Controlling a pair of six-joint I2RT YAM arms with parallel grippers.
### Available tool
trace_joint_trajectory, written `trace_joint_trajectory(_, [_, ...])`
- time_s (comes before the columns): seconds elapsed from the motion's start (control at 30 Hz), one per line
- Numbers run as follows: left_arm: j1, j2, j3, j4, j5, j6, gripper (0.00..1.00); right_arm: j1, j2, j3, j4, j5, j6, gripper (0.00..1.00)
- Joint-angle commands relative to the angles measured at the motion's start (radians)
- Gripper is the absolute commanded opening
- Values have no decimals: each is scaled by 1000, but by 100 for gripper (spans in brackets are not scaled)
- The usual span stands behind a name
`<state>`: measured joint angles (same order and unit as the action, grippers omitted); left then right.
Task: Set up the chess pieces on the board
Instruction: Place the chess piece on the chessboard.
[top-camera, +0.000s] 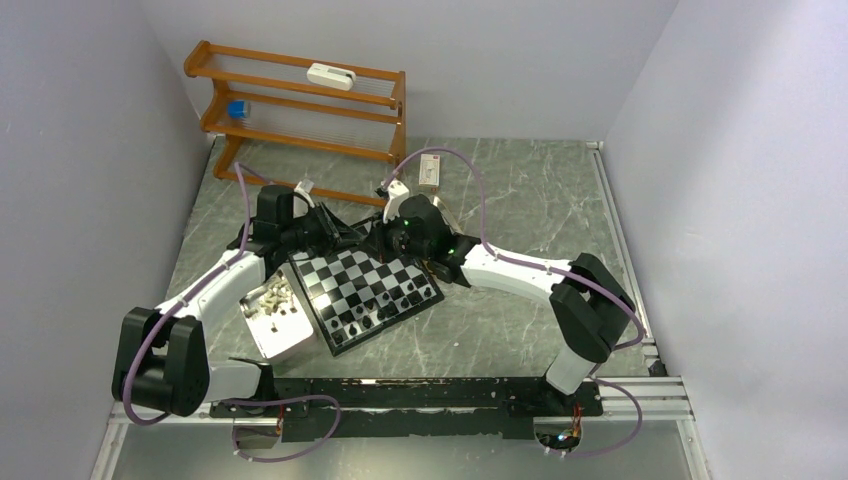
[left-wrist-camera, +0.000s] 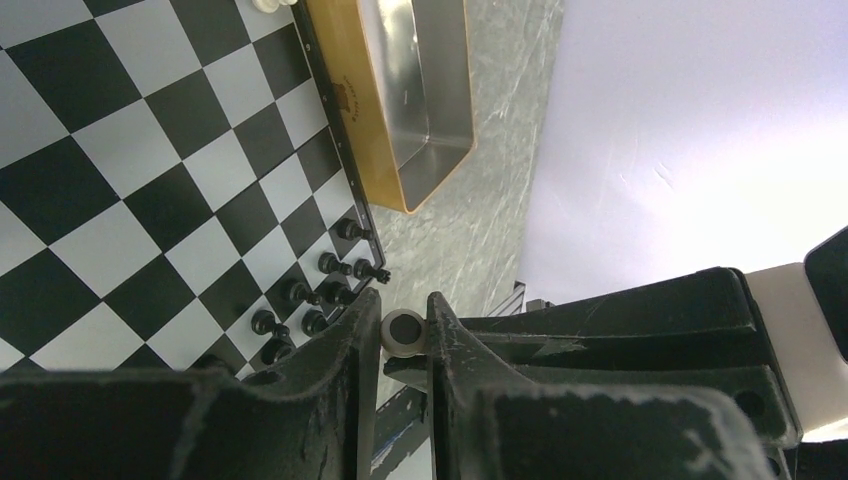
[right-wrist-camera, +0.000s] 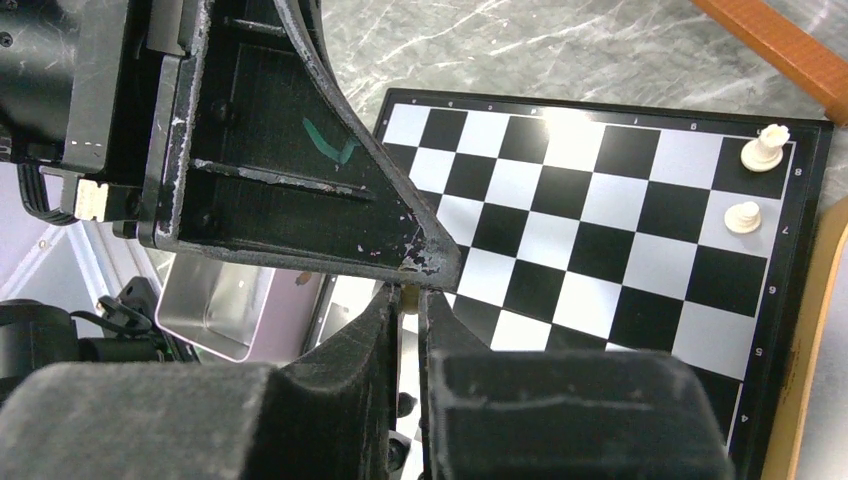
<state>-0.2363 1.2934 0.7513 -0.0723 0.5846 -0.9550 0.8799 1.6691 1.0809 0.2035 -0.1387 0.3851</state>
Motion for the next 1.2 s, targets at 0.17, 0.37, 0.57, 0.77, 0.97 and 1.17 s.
trace_joint_trajectory(0.17, [3, -29, -102, 230, 75, -236, 14, -2, -45, -101, 193, 73, 37, 21])
trace_joint_trajectory(0.37, [3, -76, -136, 293, 34, -350, 12, 1, -83, -170, 288, 133, 64, 19])
trace_joint_trajectory(0.57, [3, -107, -208, 419, 17, -488, 10, 3, -86, -200, 356, 136, 98, 16])
trace_joint_trajectory(0.77, [3, -111, -262, 496, 11, -553, 9, 4, -97, -258, 495, 130, 138, 3])
trace_joint_trajectory(0.97, [3, -94, -298, 548, 25, -584, 14, 3, -107, -290, 575, 115, 144, 0])
trace_joint_trajectory(1.17, [22, -143, -312, 517, -10, -544, 45, -11, -147, -213, 305, 120, 39, 0])
